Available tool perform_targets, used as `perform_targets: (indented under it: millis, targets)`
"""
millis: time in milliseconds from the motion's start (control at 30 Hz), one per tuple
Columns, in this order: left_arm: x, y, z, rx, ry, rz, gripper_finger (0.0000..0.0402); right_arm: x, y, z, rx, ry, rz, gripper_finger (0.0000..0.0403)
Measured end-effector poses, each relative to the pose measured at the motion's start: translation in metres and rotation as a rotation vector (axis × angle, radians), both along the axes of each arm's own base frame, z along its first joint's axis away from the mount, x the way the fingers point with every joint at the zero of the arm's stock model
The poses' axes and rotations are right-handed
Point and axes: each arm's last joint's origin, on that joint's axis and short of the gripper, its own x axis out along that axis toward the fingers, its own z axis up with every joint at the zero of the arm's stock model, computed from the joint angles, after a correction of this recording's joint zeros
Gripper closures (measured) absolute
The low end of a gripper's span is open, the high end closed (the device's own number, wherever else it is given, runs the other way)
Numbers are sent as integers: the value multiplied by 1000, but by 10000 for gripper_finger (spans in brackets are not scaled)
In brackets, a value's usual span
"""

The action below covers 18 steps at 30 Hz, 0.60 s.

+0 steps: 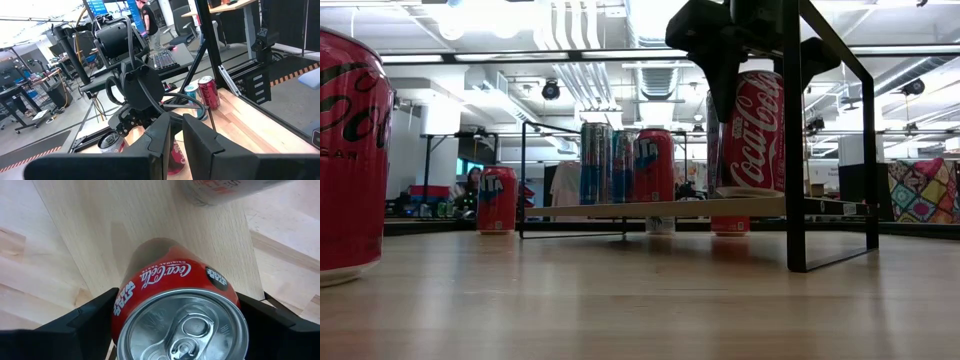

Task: Place canned beverage on shelf
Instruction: Put the red soda can on the shelf

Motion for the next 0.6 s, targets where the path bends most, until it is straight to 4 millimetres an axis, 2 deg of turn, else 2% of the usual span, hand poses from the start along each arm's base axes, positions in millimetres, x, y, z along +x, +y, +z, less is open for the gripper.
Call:
perform_targets:
  millis: [600]
  targets:
    - [0,0,0,4,0,0,365,-1,0,1,2,-1,44,71]
